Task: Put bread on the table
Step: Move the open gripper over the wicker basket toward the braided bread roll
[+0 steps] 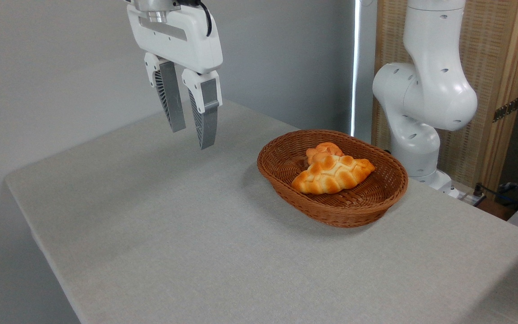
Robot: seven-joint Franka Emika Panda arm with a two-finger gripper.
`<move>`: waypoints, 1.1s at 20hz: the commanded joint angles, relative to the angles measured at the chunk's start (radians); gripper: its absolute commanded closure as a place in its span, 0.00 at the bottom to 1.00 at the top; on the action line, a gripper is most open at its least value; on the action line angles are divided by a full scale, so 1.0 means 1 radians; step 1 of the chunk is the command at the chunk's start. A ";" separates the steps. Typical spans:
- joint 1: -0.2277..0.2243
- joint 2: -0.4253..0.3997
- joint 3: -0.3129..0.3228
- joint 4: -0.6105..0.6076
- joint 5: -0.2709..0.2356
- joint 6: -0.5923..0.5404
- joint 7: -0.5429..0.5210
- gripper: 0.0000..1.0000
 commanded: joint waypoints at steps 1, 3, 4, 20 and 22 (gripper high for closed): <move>-0.003 -0.002 0.007 0.007 0.011 -0.027 -0.005 0.00; -0.003 -0.002 0.007 0.008 0.011 -0.032 -0.005 0.00; -0.003 -0.002 0.007 0.008 0.011 -0.033 -0.005 0.00; -0.001 -0.051 0.004 -0.065 0.011 -0.055 -0.005 0.00; -0.001 -0.096 0.004 -0.114 0.011 -0.055 -0.005 0.00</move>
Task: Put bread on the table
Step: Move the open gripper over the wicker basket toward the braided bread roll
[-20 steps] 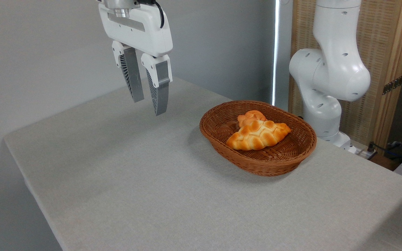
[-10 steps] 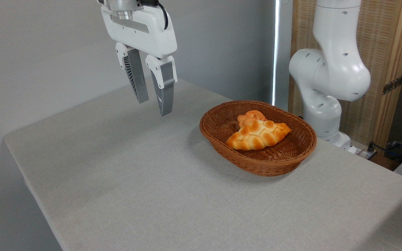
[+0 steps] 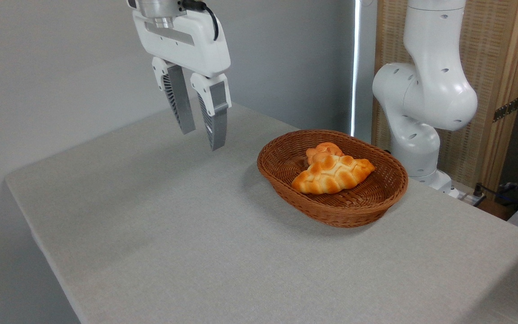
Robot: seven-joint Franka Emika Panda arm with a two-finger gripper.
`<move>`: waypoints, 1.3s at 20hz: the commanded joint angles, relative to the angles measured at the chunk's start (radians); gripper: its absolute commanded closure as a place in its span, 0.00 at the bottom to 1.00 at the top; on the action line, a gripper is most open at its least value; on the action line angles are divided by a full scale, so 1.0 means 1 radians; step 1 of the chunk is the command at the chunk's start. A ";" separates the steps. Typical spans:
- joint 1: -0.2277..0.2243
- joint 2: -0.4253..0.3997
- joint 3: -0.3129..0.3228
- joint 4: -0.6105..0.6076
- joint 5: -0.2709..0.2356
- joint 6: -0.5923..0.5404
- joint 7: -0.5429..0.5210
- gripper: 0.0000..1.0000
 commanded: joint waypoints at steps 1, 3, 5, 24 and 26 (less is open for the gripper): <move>-0.007 -0.098 0.006 -0.106 0.011 -0.012 -0.005 0.00; -0.007 -0.125 0.006 -0.141 0.011 -0.012 -0.005 0.00; -0.009 -0.176 0.006 -0.204 0.011 -0.012 -0.005 0.00; -0.015 -0.581 0.009 -0.730 0.032 -0.060 0.176 0.00; -0.015 -0.596 0.010 -0.782 0.032 -0.060 0.174 0.00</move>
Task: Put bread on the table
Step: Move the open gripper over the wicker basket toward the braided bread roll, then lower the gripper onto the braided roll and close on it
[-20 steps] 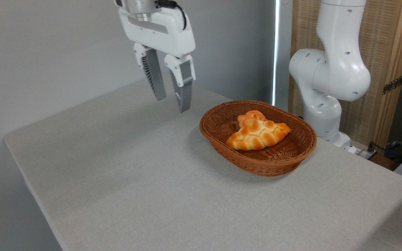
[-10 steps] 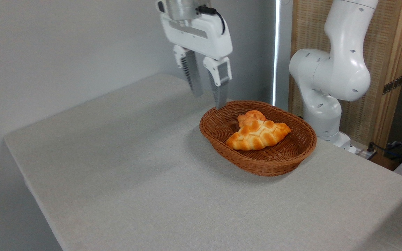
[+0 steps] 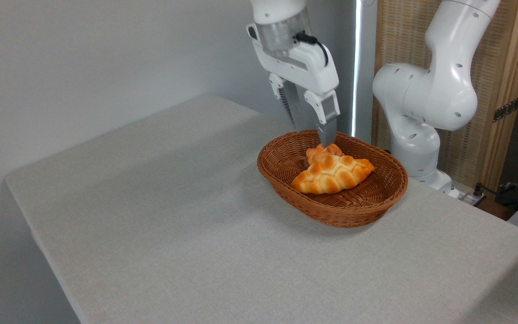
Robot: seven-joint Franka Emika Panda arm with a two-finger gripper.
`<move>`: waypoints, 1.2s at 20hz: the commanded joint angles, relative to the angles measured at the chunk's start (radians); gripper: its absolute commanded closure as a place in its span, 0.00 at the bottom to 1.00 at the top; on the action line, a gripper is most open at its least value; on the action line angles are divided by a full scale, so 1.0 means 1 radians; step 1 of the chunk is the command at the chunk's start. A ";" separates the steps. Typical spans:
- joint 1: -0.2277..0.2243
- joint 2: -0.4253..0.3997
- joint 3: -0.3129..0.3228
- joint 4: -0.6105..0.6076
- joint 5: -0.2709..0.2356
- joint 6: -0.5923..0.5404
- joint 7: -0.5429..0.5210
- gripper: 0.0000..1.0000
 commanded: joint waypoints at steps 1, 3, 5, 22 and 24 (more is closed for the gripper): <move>-0.008 -0.057 0.014 -0.101 0.013 -0.006 0.013 0.00; -0.008 -0.055 0.014 -0.129 0.013 0.004 0.013 0.00; -0.008 -0.054 0.014 -0.146 0.013 0.007 0.011 0.00; -0.008 -0.041 0.013 -0.282 0.013 0.201 0.011 0.00; -0.008 -0.041 0.013 -0.291 0.013 0.212 0.011 0.00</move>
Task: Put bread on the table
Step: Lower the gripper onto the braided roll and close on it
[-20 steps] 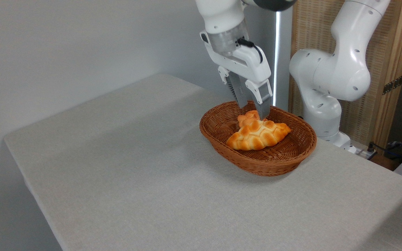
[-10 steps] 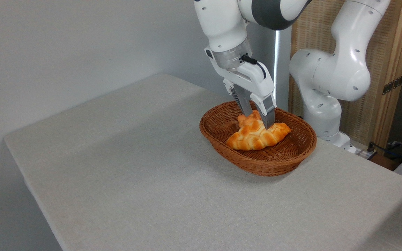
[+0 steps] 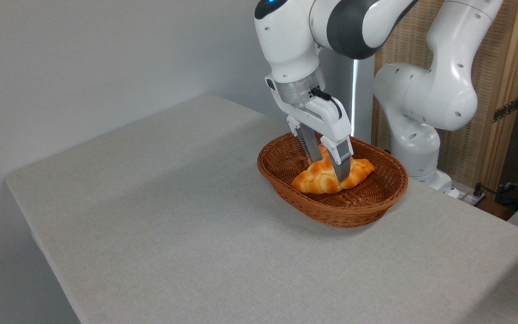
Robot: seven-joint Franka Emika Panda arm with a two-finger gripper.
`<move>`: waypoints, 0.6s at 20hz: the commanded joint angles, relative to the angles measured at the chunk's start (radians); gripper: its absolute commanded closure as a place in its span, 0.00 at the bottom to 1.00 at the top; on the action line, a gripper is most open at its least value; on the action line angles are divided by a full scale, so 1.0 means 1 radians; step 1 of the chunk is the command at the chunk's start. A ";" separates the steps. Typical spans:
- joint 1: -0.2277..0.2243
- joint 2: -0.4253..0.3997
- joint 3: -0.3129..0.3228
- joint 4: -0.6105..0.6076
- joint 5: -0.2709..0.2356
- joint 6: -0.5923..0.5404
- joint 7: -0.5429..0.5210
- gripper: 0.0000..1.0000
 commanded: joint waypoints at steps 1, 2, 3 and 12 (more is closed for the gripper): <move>-0.008 -0.009 0.012 -0.034 0.012 0.038 0.010 0.00; -0.008 -0.007 0.012 -0.041 0.012 0.050 0.010 0.00; -0.010 -0.006 0.012 -0.047 0.012 0.058 0.010 0.00; -0.010 -0.006 0.009 -0.044 0.012 0.071 0.023 0.55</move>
